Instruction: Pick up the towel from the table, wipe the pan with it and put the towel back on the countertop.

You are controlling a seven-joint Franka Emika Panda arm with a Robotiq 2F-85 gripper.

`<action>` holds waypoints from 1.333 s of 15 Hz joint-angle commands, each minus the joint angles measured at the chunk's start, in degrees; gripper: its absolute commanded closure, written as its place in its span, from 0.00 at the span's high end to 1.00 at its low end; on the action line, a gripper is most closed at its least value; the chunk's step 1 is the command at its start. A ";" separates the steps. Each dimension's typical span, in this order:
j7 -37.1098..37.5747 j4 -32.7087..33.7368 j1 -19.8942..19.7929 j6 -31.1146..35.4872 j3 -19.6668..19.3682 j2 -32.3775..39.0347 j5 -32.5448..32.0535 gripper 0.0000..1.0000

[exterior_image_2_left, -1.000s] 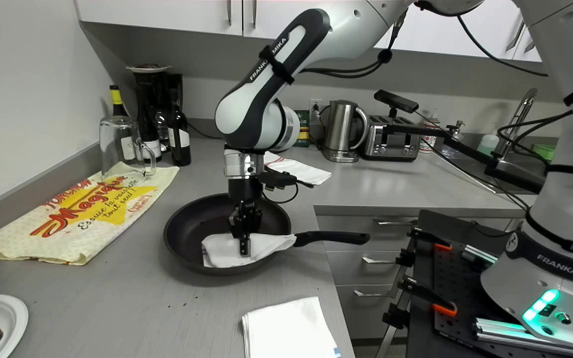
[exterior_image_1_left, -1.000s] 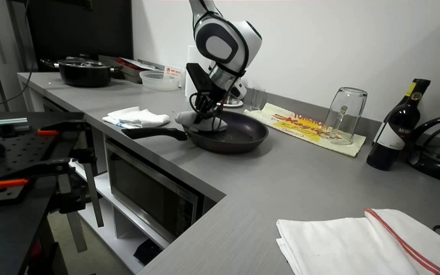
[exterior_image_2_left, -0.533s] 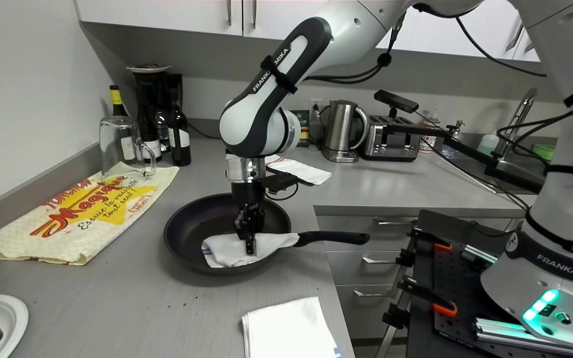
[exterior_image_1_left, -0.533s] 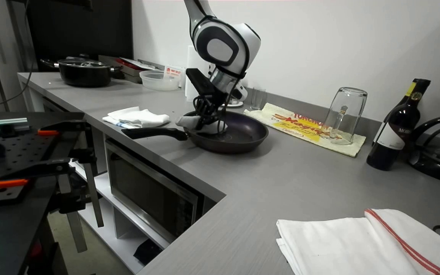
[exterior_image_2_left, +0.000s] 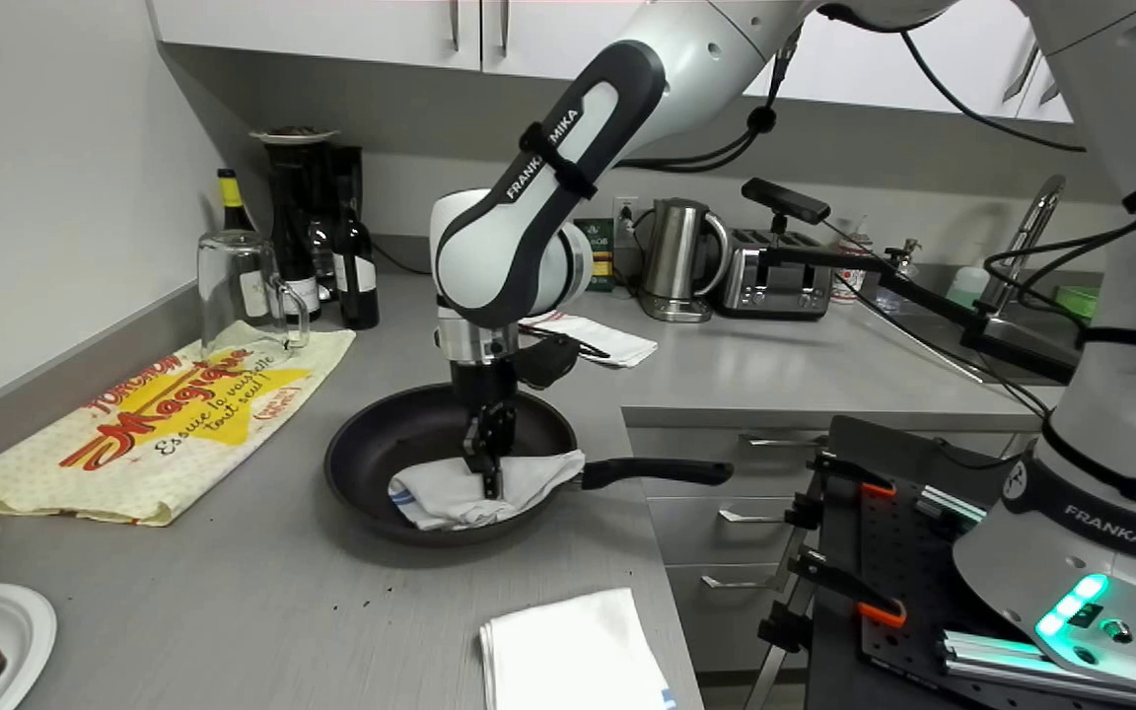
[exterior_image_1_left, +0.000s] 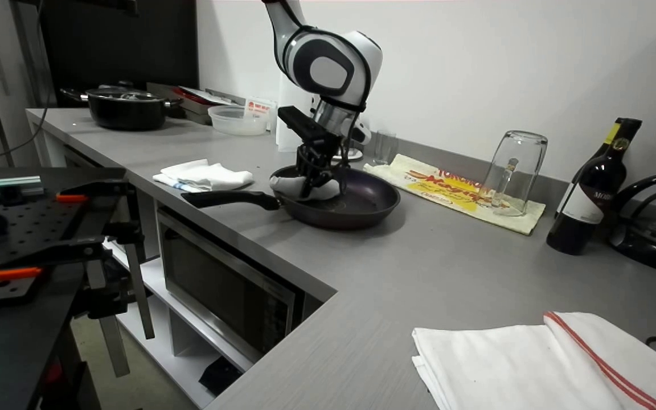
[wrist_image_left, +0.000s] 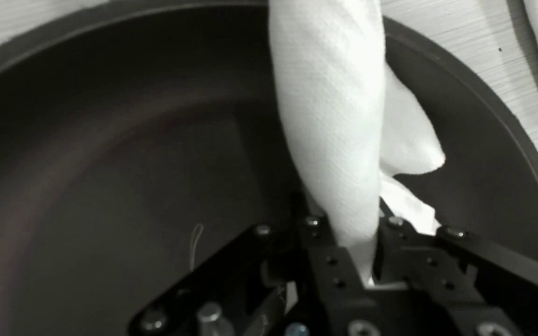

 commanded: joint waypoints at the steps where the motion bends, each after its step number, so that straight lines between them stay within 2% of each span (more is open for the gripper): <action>1: 1.97 1.16 1.34 3.53 -2.80 1.75 -4.51 0.05; 12: 9.12 5.36 5.02 14.05 -11.86 4.96 -18.23 0.05; 20: 17.42 5.68 11.42 21.70 -20.27 6.48 -27.28 0.05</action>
